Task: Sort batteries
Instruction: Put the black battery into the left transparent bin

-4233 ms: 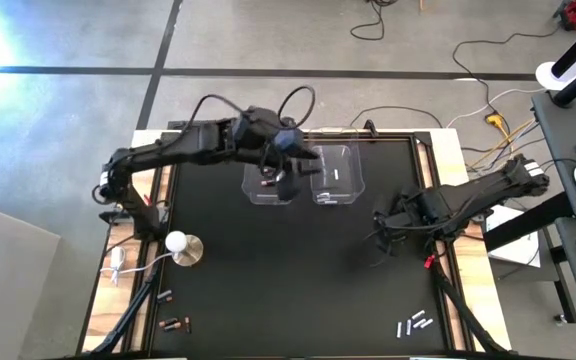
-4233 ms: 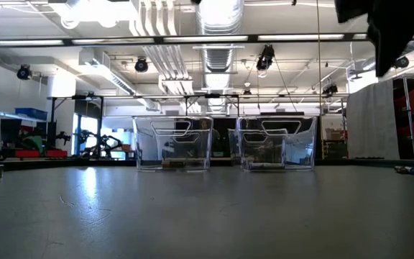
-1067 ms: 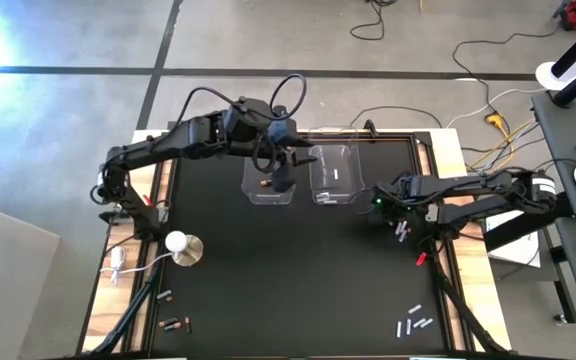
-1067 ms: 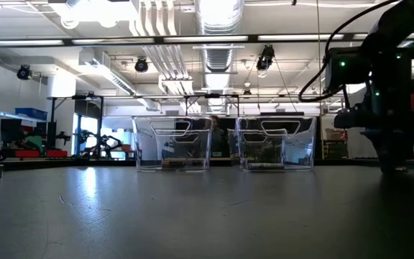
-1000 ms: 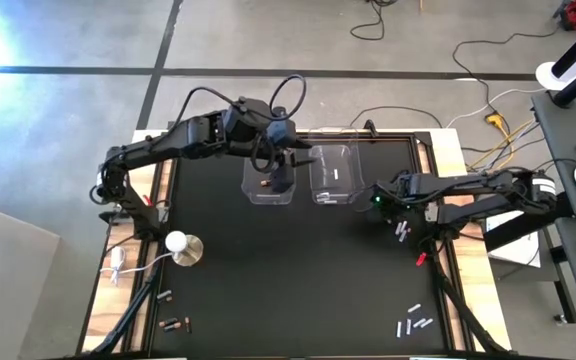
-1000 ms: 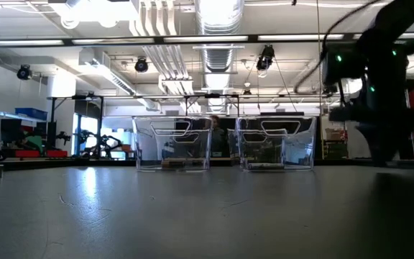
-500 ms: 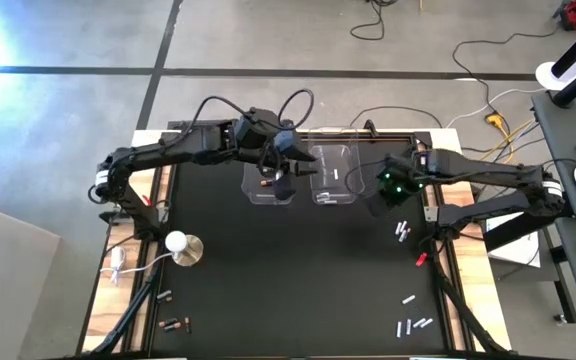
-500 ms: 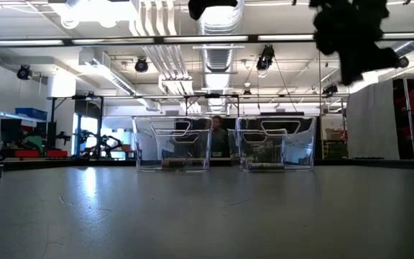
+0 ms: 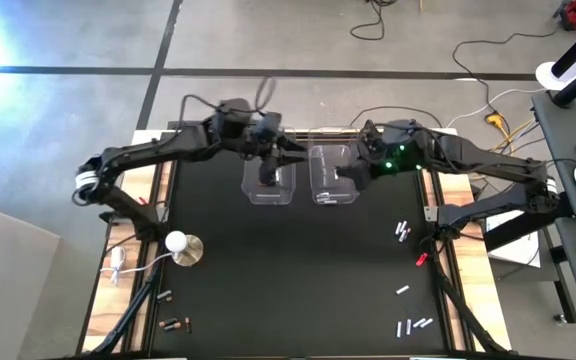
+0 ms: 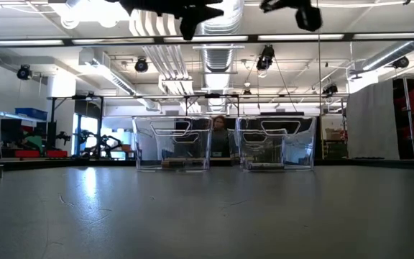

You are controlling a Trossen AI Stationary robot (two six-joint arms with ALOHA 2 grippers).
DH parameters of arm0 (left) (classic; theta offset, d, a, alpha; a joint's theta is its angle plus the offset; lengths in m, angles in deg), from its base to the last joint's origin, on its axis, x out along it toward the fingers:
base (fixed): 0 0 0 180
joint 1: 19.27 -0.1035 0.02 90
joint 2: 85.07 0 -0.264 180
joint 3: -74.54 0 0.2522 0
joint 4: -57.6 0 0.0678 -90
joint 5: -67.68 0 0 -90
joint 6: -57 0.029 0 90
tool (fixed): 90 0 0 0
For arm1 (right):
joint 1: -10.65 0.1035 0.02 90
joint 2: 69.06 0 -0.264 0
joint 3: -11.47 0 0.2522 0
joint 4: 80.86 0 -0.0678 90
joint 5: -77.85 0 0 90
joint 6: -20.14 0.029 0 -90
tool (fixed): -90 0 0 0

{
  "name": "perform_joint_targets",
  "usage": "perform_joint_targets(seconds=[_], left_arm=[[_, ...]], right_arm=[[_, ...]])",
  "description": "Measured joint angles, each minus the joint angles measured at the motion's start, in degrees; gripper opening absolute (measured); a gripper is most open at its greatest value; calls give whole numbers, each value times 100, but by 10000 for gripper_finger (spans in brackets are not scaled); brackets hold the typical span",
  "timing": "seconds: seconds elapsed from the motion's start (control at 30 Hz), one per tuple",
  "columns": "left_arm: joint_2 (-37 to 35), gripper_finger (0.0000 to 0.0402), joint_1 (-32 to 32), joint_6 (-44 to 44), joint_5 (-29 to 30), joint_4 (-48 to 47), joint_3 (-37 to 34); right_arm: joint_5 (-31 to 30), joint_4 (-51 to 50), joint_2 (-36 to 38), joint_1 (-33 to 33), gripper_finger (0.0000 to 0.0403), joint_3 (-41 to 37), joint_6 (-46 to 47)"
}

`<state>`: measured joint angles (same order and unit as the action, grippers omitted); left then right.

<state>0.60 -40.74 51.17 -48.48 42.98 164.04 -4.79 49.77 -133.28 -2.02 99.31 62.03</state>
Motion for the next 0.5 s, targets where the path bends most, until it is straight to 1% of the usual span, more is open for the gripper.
perform_joint_targets(seconds=[0.17,0.27,0.37,0.5], left_arm=[[-648,118,-161,-660,0,1630,-970],[-858,118,-210,-1194,3,2229,-1410],[-985,125,-243,-1633,-7,2300,-1666],[-1091,153,-241,-1915,-4,2401,-1841]], right_arm=[[1,1178,-405,-71,34,218,-309],[2,1607,-777,-110,34,469,-600],[4,1766,-1176,-137,34,858,-960],[12,1791,-1644,-142,34,1547,-1425]])
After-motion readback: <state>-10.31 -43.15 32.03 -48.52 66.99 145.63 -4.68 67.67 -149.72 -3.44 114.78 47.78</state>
